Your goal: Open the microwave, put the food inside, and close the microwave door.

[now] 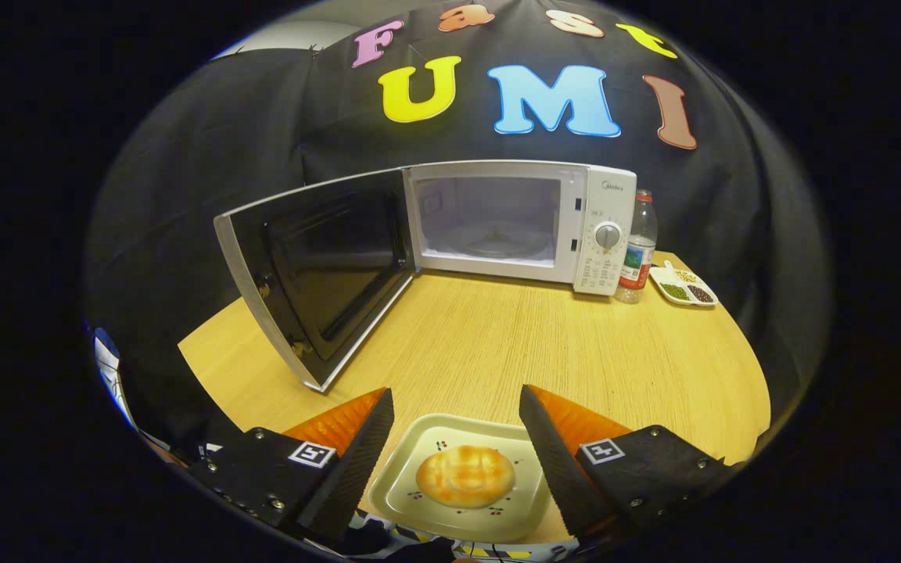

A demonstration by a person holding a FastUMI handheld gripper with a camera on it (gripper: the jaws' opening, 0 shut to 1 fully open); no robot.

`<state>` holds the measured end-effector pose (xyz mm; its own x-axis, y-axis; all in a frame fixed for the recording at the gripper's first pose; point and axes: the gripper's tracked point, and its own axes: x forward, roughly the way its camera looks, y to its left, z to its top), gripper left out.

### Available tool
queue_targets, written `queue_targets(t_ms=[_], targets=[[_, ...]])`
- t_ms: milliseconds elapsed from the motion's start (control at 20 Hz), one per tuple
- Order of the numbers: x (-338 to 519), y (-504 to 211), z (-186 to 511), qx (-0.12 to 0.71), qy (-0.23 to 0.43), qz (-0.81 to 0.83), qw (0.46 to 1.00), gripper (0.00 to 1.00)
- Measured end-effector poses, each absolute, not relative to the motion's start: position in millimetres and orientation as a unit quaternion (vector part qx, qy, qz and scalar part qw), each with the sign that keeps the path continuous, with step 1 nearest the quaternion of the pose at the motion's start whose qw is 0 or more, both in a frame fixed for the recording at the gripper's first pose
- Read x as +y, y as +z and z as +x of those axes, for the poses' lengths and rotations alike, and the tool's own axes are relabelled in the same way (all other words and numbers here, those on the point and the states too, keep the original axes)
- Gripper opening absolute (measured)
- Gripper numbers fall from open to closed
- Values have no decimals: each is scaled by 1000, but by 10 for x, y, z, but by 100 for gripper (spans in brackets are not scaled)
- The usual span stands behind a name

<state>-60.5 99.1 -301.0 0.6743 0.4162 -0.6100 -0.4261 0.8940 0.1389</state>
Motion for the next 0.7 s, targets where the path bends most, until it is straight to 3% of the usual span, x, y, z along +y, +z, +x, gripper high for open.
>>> queue_targets(t_ms=[700], targets=[[881,-3681,-910,430,240,-30,870,99]])
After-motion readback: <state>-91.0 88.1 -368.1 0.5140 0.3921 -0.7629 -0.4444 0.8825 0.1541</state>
